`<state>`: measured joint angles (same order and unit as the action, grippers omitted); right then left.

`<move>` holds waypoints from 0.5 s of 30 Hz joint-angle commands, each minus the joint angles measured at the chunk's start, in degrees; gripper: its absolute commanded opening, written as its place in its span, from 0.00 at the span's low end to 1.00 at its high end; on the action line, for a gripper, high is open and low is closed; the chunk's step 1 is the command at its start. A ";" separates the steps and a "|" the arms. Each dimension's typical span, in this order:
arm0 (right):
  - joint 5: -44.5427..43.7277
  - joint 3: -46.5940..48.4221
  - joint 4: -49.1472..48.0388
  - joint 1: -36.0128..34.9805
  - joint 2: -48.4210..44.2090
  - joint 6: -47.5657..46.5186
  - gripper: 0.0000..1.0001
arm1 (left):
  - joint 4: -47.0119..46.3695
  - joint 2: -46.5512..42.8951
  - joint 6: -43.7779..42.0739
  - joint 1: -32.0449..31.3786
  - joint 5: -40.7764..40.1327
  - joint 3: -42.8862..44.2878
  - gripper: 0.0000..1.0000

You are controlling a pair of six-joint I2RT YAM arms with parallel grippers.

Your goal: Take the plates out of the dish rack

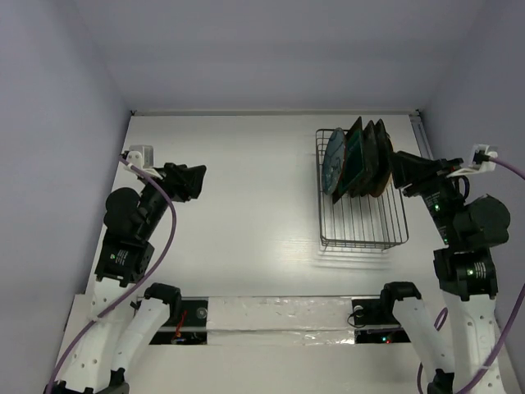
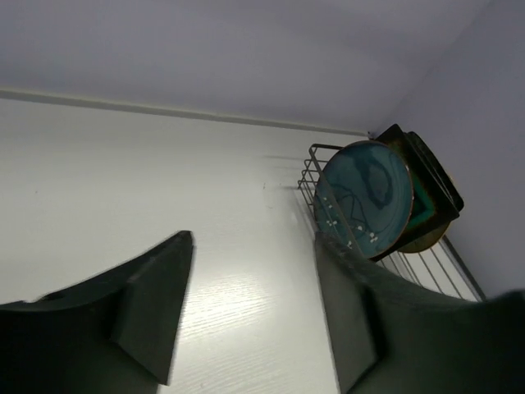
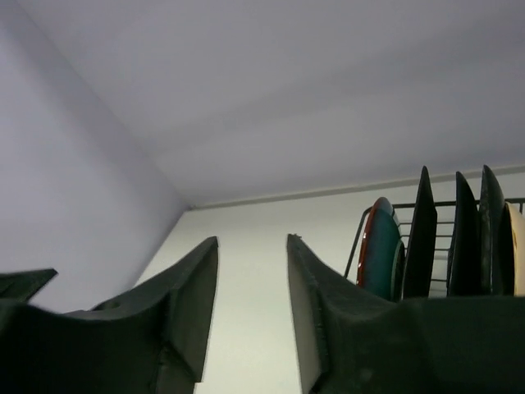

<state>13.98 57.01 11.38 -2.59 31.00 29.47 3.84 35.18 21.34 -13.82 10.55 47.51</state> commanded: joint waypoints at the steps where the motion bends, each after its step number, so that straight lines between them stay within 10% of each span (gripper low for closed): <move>1: 5.79 2.66 -0.30 0.39 2.56 -0.47 0.40 | -0.42 -0.46 -1.13 -0.24 0.27 1.45 0.54; 6: 6.95 5.64 -0.83 -1.18 9.84 -1.16 0.00 | 1.79 -1.69 -1.04 -0.24 -3.07 1.72 0.32; 11: -9.72 13.63 8.19 -15.82 20.04 -7.49 0.00 | 4.86 -1.87 -1.13 -0.77 -5.08 0.66 0.02; 15: -22.20 21.63 14.63 -17.89 31.28 -10.83 0.02 | 7.32 -3.01 -0.60 -0.77 -8.34 -0.83 0.00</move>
<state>5.34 73.03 19.33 -19.62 56.40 23.42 10.00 33.45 20.58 -14.31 5.56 47.46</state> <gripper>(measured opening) 0.010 0.003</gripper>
